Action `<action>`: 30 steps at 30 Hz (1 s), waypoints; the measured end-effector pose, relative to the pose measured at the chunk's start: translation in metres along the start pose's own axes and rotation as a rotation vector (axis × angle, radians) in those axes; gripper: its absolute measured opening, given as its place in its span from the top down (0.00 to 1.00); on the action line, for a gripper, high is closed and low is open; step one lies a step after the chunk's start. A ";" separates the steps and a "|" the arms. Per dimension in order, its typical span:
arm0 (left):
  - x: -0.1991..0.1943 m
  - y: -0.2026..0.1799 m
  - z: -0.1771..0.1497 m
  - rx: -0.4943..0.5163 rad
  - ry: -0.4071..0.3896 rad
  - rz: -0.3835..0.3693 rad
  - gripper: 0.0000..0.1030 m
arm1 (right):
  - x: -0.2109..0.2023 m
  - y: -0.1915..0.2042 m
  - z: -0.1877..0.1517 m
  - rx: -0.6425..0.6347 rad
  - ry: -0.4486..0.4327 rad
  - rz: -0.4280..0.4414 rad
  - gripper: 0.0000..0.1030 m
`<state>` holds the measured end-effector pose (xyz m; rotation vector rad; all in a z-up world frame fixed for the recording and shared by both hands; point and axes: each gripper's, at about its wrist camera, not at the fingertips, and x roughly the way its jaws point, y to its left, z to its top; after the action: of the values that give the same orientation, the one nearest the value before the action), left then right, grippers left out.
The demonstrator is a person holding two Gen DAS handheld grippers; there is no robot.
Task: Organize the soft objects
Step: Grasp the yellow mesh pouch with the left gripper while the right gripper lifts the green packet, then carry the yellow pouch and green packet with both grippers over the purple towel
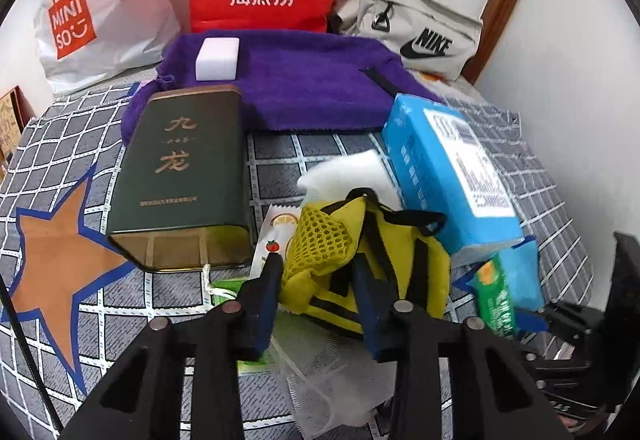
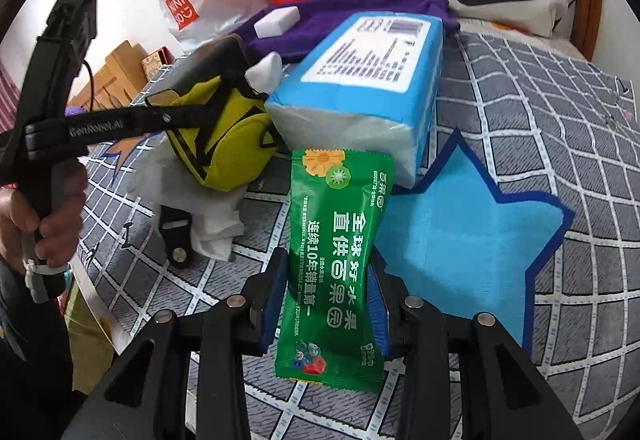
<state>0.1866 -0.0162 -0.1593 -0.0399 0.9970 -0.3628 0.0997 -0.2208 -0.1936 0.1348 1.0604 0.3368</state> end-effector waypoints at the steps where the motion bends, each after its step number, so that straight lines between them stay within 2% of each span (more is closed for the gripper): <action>1: -0.002 0.002 0.000 -0.006 -0.005 -0.014 0.76 | -0.001 0.001 0.001 -0.002 -0.003 -0.002 0.63; 14: -0.046 0.034 -0.026 -0.127 -0.048 -0.095 0.79 | -0.005 0.009 -0.002 -0.005 -0.008 -0.039 0.64; 22: -0.074 0.047 -0.031 -0.175 -0.114 -0.077 0.79 | -0.026 0.013 -0.003 -0.004 -0.040 -0.031 0.64; 30: -0.092 0.054 -0.026 -0.220 -0.158 -0.039 0.79 | -0.053 0.014 0.014 0.009 -0.095 -0.013 0.64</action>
<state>0.1350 0.0668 -0.1096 -0.2835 0.8765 -0.2796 0.0856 -0.2249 -0.1385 0.1505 0.9685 0.3107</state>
